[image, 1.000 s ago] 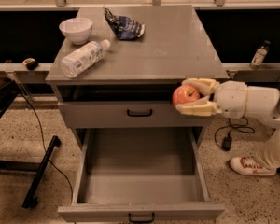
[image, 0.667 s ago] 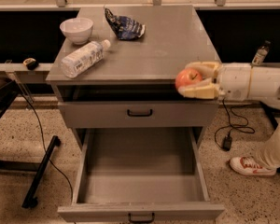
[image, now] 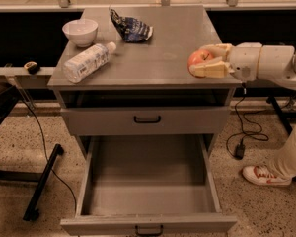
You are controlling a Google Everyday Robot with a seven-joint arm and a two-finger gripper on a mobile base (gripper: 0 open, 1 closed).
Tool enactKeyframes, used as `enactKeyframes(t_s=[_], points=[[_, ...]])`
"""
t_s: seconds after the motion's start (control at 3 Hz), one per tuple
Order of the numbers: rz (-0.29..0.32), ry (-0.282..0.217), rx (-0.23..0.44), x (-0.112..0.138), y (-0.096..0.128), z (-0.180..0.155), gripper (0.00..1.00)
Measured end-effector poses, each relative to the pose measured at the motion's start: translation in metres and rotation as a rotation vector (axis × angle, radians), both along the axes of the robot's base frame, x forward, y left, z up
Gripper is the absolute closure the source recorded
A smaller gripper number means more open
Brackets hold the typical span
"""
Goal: Pick apple from middle drawer and place on counter
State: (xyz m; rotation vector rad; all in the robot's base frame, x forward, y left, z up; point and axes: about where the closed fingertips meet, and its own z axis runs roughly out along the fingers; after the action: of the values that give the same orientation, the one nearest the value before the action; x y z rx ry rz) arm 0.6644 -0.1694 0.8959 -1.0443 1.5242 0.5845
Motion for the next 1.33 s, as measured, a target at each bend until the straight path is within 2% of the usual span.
enactKeyframes(t_s=[0.33,0.67,1.0,1.33], points=[[-0.085,0.02,0.011,0.025,-0.007,0.002,1.0],[-0.154,0.074,-0.044,0.053,-0.004,0.002,1.0],[-0.199,0.157,-0.119,0.074,-0.001,-0.008,1.0],[-0.205,0.227,-0.14,0.084,-0.003,-0.025,1.0]])
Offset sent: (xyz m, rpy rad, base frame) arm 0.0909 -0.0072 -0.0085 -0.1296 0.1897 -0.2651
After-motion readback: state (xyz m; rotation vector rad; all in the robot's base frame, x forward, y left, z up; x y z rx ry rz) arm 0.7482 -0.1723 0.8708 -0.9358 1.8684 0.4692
